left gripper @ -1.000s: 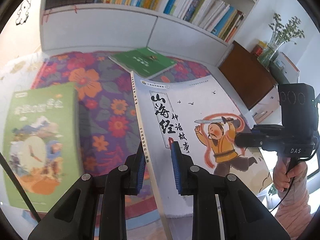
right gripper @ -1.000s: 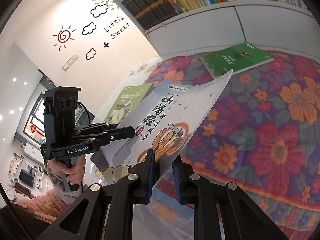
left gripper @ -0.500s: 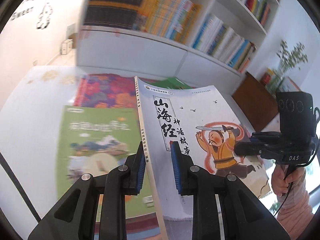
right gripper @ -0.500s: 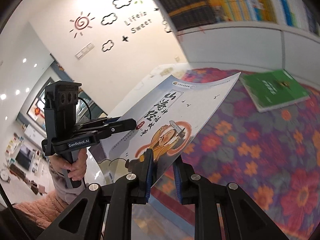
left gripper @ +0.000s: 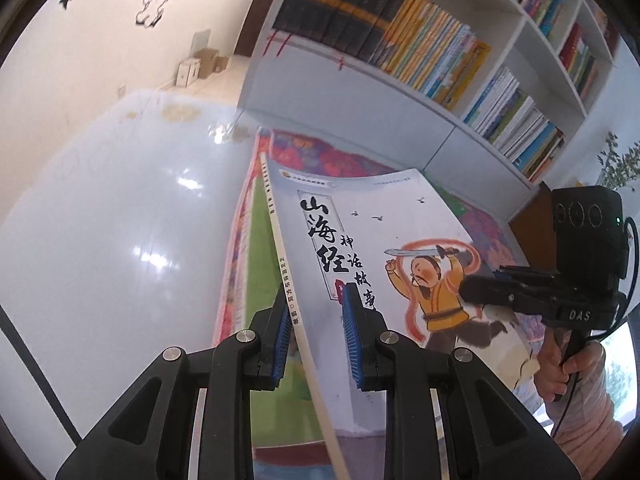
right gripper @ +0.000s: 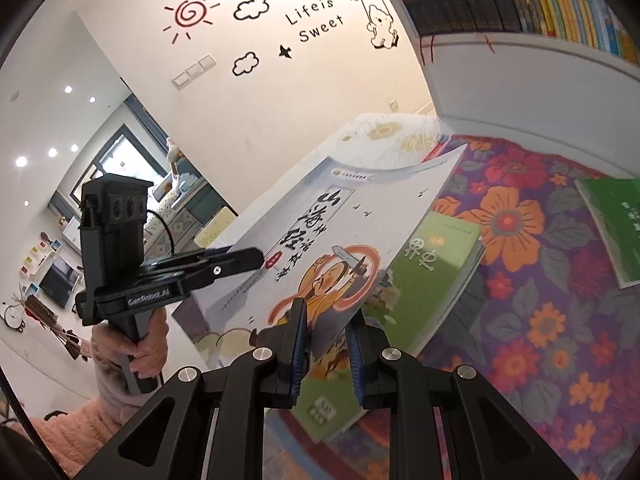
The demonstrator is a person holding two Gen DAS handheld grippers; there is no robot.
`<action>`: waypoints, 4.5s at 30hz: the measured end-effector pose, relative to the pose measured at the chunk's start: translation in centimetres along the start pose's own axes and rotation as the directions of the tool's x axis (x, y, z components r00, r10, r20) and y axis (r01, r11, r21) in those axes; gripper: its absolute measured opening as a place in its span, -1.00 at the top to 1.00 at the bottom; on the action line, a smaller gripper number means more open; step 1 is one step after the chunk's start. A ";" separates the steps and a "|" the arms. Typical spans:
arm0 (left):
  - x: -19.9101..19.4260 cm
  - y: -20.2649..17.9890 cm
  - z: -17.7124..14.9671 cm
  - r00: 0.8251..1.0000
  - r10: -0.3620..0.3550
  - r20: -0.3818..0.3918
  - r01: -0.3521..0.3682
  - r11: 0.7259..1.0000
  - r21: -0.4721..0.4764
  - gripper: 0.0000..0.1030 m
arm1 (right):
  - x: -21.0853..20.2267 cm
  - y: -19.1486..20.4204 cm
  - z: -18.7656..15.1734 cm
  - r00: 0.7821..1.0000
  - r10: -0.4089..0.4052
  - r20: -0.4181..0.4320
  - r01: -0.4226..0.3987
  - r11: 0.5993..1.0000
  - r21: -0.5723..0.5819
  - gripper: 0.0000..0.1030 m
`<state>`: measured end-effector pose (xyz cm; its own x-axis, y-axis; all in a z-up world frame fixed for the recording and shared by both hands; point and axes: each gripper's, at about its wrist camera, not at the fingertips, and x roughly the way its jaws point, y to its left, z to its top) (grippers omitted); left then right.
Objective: Organize books
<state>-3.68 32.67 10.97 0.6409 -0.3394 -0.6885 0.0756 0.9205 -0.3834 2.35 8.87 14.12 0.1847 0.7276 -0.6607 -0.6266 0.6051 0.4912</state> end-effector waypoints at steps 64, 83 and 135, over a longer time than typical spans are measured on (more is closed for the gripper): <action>6.8 -15.8 1.3 0.991 0.131 -0.006 -0.130 0.986 0.100 0.38 | -11.1 -15.0 -7.6 0.976 -0.178 0.122 0.092 0.852 0.515 0.45; 20.4 -22.2 -4.4 0.975 0.007 -0.224 0.020 0.993 0.116 0.35 | -12.3 -35.2 -5.5 0.955 -0.190 0.225 -0.078 0.574 0.815 0.20; 27.3 -32.1 -1.7 0.951 0.026 -0.309 0.066 0.957 0.282 0.29 | -22.9 -30.9 -17.3 0.934 -0.356 0.045 0.226 0.681 0.697 0.61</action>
<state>10.12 -6.45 3.43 0.3747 -0.3589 -0.8549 0.3300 0.9133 -0.2387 4.37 -32.08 4.23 0.4293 0.4788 -0.7658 0.1424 0.8014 0.5809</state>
